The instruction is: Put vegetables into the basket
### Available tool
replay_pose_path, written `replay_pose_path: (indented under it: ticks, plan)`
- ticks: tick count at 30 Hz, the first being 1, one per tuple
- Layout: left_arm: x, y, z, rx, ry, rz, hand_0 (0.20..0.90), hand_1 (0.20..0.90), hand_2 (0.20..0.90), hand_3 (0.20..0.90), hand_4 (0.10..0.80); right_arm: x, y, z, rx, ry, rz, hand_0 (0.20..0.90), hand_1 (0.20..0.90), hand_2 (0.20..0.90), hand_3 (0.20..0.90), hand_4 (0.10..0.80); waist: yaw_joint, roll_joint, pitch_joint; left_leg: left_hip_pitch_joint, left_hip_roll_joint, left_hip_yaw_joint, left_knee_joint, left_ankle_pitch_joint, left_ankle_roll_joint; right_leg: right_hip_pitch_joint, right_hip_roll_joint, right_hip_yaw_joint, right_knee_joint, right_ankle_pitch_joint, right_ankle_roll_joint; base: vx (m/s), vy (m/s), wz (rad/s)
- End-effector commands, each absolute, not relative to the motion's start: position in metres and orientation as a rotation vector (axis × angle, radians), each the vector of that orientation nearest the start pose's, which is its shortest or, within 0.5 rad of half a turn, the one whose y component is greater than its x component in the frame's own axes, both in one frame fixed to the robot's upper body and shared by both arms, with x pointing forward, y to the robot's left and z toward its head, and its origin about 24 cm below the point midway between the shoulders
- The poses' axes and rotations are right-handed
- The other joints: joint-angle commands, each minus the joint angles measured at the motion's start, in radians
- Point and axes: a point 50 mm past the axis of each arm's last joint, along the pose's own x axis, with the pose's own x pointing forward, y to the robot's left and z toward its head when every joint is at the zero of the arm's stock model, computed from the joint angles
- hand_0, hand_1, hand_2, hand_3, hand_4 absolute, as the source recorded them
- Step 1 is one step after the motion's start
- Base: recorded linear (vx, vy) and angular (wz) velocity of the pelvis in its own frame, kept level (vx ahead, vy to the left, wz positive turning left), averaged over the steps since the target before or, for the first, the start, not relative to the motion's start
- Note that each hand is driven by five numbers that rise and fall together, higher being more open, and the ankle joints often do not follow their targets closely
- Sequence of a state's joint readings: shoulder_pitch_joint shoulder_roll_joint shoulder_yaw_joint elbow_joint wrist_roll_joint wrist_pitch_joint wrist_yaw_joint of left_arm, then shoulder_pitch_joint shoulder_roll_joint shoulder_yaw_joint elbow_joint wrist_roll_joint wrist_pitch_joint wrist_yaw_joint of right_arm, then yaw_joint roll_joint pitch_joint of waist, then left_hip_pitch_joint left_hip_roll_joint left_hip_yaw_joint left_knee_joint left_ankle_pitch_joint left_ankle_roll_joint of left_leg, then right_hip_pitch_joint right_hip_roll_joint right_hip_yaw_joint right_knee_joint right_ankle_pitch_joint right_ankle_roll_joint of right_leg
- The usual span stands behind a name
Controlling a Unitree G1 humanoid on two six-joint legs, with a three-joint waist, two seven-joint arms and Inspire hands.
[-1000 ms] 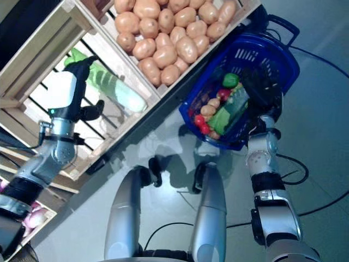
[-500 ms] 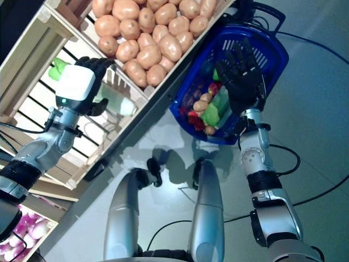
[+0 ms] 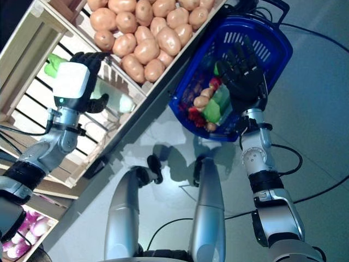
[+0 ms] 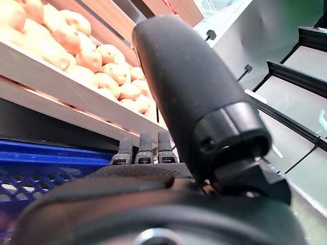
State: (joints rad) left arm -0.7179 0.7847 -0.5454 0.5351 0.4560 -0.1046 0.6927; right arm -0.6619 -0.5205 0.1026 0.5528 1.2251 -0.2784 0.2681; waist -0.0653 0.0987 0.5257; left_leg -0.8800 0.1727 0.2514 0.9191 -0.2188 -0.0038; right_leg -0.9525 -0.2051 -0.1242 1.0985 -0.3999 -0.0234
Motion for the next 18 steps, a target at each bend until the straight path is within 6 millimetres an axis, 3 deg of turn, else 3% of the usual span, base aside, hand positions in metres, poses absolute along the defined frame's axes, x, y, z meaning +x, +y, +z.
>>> replay_pose_path:
  ticks: [1,8,18]
  plan:
    - [0.35,0.279,0.206,1.19,-0.601,0.693,0.9,0.9,0.9,0.9,0.8,0.35,-0.226,0.217,0.626,-0.686,0.333,0.9,0.9,0.9,0.9,0.8,-0.024,-0.011,-0.006,0.069,-0.027,0.056,0.054,-0.144,0.023,0.059,0.016,-0.014,-0.12,0.107,0.015,0.0,0.0,0.0]
    - [0.338,0.267,0.21,1.16,-0.818,0.718,0.9,0.9,0.9,0.9,0.8,0.347,-0.224,0.207,0.644,-0.681,0.313,0.9,0.9,0.9,0.9,0.8,-0.009,-0.024,-0.006,0.044,-0.033,0.035,0.067,-0.152,0.021,0.046,0.014,-0.027,-0.11,0.105,0.017,-0.001,-0.027,0.05]
    - [0.33,0.269,0.207,1.146,-0.884,0.71,0.9,0.9,0.9,0.9,0.8,0.346,-0.231,0.198,0.668,-0.656,0.275,0.9,0.9,0.9,0.9,0.8,-0.002,-0.028,-0.006,0.032,-0.038,0.019,0.075,-0.154,0.017,0.04,0.012,-0.035,-0.104,0.104,0.019,0.0,-0.003,0.0]
